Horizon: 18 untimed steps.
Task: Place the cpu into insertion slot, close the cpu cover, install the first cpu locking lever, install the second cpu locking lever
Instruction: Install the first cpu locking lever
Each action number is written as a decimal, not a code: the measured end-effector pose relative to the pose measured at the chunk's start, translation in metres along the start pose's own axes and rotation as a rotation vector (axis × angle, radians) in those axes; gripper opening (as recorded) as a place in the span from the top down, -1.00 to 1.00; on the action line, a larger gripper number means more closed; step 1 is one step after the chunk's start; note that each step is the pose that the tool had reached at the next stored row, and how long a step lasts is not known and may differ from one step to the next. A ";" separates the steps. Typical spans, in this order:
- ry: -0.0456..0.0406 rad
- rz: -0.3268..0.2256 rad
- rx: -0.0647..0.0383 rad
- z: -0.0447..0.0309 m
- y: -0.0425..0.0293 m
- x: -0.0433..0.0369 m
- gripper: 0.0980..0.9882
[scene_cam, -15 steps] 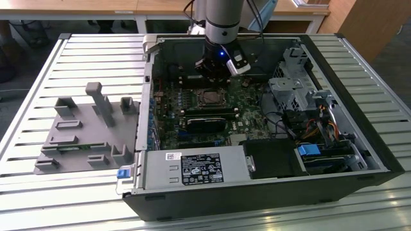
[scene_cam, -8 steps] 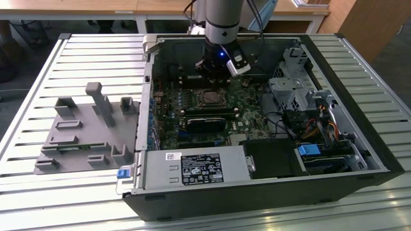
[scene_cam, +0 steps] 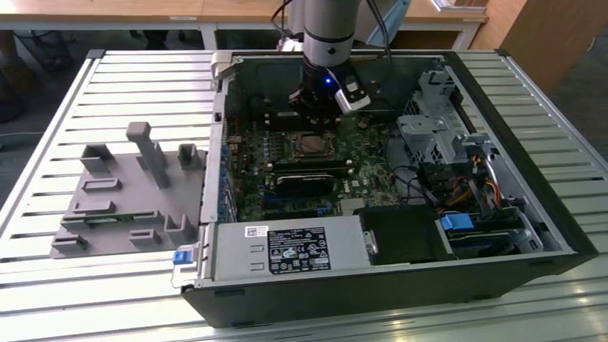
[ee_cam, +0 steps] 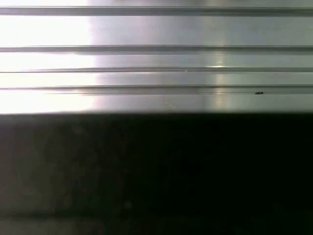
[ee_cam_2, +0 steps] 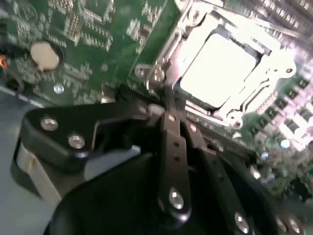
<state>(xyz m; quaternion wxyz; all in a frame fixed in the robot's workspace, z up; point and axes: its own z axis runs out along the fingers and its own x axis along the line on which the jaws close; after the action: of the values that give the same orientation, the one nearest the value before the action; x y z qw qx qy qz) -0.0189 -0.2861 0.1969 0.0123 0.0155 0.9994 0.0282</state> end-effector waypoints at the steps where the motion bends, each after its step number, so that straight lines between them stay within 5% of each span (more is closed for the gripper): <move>1: 0.0000 0.000 0.000 0.0000 0.0000 0.0000 0.97; 5: -0.0001 0.000 0.000 -0.0016 0.0001 -0.0001 0.97; 10: 0.0000 0.000 0.000 -0.0144 0.0008 -0.0004 0.97; 18: 0.0000 0.000 0.001 -0.0150 -0.0016 -0.0006 0.97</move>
<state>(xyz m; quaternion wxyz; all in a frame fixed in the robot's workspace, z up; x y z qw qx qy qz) -0.0187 -0.2885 0.2118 0.0123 0.0154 0.9994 0.0277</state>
